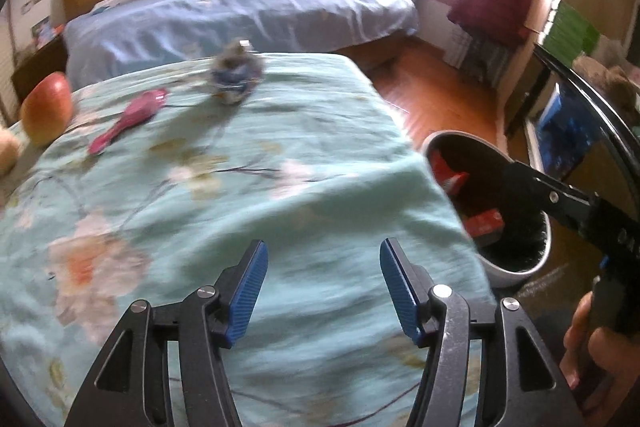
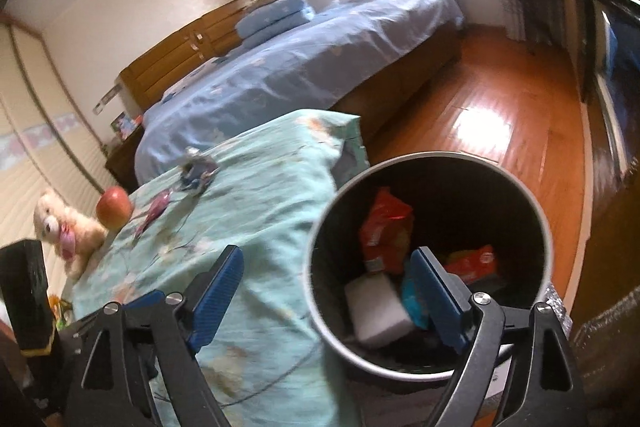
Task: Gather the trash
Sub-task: 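Move both open tools back over the bed toward the pink item and foil wrapper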
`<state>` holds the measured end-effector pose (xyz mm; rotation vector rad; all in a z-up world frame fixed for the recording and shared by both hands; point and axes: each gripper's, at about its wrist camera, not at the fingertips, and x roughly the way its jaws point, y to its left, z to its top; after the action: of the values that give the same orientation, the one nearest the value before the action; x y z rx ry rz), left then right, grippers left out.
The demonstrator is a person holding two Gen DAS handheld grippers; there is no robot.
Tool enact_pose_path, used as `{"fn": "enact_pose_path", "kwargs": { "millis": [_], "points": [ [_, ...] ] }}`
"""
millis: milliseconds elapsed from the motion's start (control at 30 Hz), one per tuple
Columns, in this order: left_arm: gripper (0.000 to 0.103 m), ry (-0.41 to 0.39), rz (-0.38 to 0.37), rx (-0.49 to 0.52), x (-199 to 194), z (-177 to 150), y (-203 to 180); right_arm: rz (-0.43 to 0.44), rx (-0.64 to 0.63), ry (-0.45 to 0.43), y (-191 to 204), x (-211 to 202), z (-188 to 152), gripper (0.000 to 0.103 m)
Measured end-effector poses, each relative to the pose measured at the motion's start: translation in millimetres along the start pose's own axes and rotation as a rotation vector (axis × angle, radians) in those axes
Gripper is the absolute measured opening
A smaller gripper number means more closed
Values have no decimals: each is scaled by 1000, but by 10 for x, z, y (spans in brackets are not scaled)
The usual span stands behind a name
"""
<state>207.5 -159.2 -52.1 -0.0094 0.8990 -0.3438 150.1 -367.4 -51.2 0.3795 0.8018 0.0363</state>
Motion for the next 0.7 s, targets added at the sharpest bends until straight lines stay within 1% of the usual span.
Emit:
{"fn": "enact_pose_path", "kwargs": {
  "millis": [200,400,700],
  "points": [
    [58,-10,52,-45,-86,-70,306,30,-64,13,307,113,-81,87],
    [58,-7,80,-91,-140,-95,548,51,-97,35,529,235,-124,87],
    [58,-26,125,-108,-204,-51,802,72,-142,63,832,425,-107,87]
  ]
}}
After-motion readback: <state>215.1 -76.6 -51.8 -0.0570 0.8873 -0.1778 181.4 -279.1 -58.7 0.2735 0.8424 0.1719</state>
